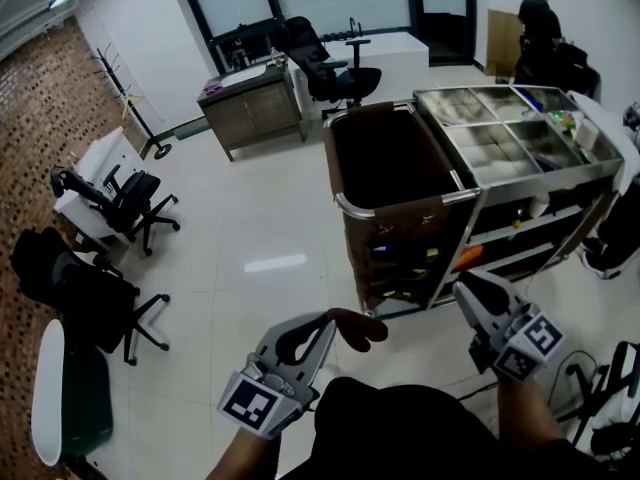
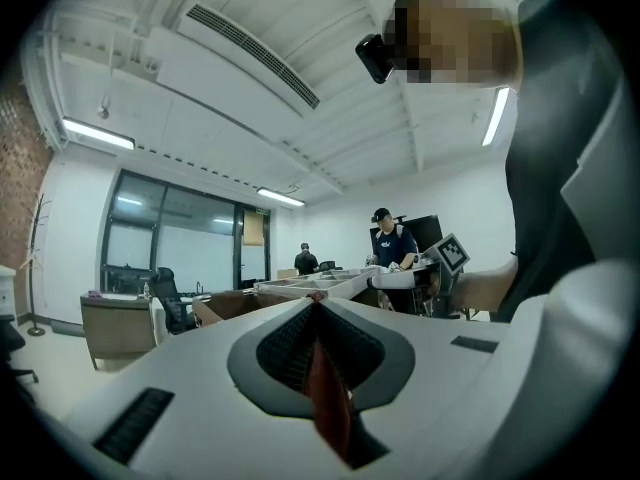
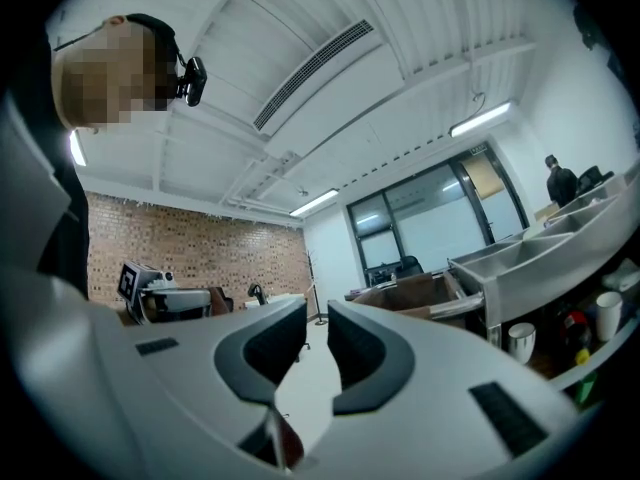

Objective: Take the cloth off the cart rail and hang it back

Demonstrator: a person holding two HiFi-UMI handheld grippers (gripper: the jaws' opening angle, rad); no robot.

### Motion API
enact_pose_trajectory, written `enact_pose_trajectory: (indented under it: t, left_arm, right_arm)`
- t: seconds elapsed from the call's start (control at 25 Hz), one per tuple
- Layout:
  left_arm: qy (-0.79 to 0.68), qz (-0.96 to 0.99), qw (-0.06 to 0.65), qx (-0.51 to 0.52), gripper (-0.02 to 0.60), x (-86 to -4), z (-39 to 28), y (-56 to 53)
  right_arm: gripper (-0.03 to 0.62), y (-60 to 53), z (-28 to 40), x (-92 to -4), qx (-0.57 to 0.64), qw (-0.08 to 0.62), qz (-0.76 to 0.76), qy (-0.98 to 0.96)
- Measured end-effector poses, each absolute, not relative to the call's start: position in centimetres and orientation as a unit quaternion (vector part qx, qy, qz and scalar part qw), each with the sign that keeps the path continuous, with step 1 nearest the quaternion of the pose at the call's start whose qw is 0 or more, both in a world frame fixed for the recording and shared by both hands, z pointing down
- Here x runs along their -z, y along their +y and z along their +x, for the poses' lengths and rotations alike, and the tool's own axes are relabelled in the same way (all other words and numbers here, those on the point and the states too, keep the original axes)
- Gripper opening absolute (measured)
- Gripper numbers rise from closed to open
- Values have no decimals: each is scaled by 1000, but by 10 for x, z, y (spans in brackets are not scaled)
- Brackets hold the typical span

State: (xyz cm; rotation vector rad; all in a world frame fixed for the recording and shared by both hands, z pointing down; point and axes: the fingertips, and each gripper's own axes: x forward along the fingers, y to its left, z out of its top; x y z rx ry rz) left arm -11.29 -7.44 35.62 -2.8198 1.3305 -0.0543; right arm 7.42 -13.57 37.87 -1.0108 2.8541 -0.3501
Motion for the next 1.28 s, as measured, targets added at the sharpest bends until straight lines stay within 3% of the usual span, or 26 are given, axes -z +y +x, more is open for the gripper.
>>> enact_pose_trajectory:
  t: [1.28]
  left_arm:
    - [416, -909, 19, 7, 11, -334, -82, -132]
  right_arm:
    - [84, -135, 80, -365, 108, 74, -354, 926]
